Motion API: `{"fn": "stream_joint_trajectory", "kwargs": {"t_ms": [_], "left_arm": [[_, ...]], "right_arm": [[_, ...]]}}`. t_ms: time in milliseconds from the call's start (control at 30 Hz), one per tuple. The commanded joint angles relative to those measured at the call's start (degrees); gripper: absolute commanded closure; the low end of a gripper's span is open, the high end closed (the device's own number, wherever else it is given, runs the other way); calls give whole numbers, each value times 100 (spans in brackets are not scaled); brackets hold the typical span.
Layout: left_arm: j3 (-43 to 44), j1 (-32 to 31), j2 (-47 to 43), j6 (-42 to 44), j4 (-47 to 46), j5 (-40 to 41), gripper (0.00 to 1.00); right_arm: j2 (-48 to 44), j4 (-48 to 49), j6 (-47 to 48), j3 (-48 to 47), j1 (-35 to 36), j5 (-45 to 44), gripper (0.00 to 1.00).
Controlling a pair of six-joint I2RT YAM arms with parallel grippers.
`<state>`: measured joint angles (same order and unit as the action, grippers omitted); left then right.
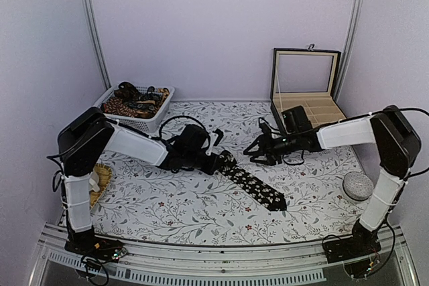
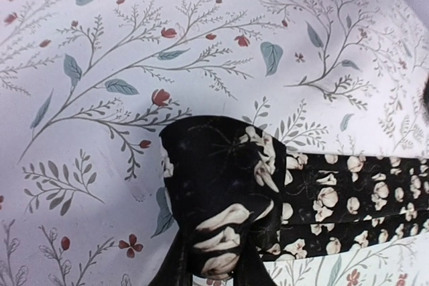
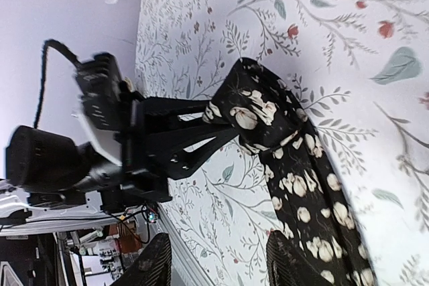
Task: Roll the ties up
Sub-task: Roll the tie at the center of the board.
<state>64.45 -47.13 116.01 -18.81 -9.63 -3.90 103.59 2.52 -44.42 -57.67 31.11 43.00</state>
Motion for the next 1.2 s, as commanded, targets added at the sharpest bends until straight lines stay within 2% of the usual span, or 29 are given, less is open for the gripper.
{"fn": "stream_joint_trajectory", "kwargs": {"t_ms": [0, 133, 233, 467, 633, 833, 1000, 1167], "left_arm": [[26, -456, 181, 1210, 1059, 1805, 100], [51, -995, 349, 1843, 996, 3028, 100], [77, -1394, 471, 2261, 857, 3887, 100], [239, -2139, 971, 3475, 480, 5216, 100], [291, -2434, 1238, 4045, 196, 5438, 100], [314, -2519, 1243, 4138, 78, 5223, 100], [356, -2545, 1251, 4174, 106, 5095, 100], [403, -2537, 1214, 4182, 136, 4912, 100]], "right_arm": [[-1551, -371, 252, 622, -456, 131, 52], [-2058, -635, 441, 986, -674, 45, 51], [-2110, -644, 503, 1185, -729, 49, 51], [-1730, 221, -178, 1690, -726, 200, 52], [-1471, 1016, -1060, 1953, -585, -90, 52], [-694, 1744, -1735, 1893, -527, -222, 50], [217, 2091, -2029, 1514, -421, 107, 48], [721, 2569, -2400, 1217, -133, 387, 47]]}}
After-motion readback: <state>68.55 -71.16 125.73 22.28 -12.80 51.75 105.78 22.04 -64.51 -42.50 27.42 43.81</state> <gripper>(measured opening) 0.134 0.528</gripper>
